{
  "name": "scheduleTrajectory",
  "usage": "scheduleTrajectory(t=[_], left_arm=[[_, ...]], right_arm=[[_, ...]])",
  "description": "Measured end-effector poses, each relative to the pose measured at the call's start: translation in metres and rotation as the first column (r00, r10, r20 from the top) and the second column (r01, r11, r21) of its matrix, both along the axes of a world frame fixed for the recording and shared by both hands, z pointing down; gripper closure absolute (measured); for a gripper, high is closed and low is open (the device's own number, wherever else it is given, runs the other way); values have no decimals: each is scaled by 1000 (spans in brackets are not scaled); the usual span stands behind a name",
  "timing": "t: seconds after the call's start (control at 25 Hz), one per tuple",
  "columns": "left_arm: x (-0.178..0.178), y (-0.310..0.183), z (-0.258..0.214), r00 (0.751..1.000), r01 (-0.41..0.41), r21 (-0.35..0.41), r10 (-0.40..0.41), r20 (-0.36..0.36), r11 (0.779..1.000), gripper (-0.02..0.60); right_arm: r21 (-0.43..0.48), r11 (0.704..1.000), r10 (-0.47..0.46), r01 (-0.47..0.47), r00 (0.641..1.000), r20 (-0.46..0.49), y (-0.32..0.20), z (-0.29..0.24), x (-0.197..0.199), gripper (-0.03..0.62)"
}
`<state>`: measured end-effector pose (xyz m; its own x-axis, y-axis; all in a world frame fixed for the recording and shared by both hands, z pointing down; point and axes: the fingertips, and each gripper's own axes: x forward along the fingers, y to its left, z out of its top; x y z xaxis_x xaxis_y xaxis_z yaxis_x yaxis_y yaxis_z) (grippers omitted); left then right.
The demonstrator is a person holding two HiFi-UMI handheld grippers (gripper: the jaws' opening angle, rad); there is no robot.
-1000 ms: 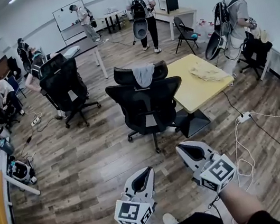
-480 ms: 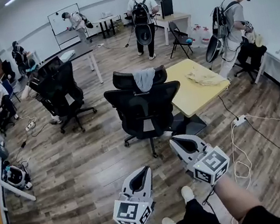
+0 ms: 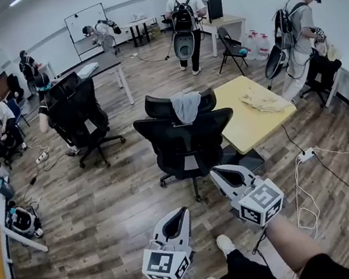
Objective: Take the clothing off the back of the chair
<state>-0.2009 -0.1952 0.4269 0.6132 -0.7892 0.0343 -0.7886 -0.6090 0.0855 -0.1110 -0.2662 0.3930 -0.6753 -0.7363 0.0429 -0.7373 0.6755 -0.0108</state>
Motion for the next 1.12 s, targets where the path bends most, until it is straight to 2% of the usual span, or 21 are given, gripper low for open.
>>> scheduleTrajectory(t=[0.32,0.56,0.76,1.12], left_arm=[[30,-93,0,1000,2,-4,-2,5,1000,565],[50,-159,-1,1000,5,-13,-5,10,1000,564],[57,-196,4,1000,19,-20,-19,10,1000,563],[51,-243,20,997,76,-46,-76,12,996,564]], right_arm=[[-15,1000,-11,11,1000,5,-89,9,28,575],[-35,999,-14,14,1000,7,-159,13,42,551],[-60,998,-10,11,1000,15,-208,21,46,512],[-137,991,1,8,998,69,-286,46,40,385]])
